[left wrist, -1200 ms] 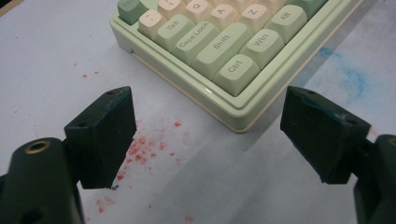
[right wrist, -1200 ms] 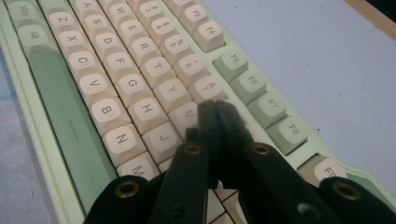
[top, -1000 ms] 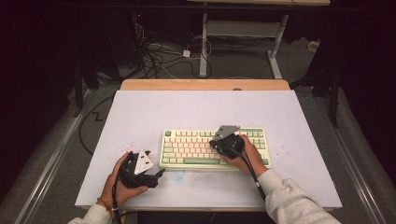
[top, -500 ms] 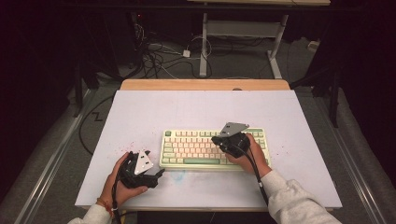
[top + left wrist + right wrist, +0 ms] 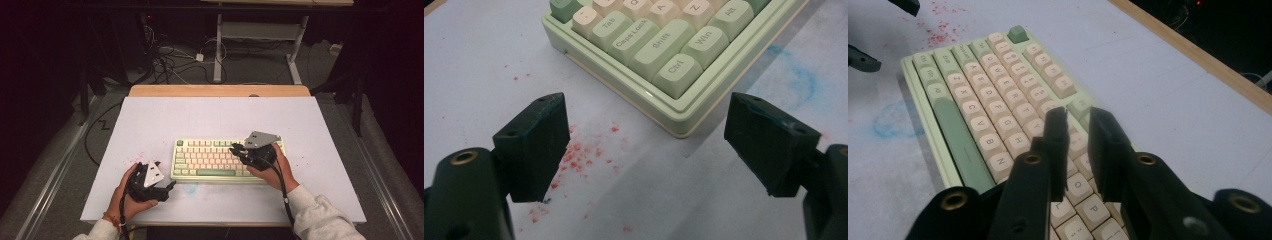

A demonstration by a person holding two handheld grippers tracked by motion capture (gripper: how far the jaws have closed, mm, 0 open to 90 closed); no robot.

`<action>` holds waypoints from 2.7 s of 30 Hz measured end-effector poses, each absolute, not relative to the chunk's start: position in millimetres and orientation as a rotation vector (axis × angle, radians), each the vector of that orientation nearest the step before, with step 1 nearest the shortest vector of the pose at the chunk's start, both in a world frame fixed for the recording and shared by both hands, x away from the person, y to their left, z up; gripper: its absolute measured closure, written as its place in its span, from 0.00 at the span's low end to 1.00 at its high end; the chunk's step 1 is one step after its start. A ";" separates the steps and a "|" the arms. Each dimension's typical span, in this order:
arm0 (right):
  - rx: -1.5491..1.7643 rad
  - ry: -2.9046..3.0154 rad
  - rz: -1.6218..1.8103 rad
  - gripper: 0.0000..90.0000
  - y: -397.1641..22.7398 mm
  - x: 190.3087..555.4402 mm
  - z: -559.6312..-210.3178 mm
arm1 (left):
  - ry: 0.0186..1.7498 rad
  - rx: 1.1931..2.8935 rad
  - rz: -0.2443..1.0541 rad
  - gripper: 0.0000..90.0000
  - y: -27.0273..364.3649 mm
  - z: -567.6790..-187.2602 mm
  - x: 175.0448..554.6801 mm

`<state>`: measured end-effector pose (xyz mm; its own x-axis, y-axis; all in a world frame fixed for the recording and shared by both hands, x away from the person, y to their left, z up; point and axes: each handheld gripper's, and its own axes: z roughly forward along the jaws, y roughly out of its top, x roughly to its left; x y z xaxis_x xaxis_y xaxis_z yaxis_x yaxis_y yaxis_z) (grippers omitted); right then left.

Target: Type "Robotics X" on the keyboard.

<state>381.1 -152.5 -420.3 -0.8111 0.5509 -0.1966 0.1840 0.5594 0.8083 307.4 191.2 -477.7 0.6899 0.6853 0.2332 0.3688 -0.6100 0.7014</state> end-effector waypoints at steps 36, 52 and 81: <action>0.709 2.130 1.126 0.30 -235.1 339.5 -433.3 | 0.800 2.246 0.663 0.22 192.0 -472.7 305.5; 0.762 2.095 1.084 0.29 -259.4 314.3 -450.6 | 0.785 2.183 0.600 0.45 189.3 -459.1 303.1; 0.767 2.172 1.038 0.29 -259.0 308.0 -459.6 | 0.656 2.260 0.408 0.97 126.9 -438.6 342.1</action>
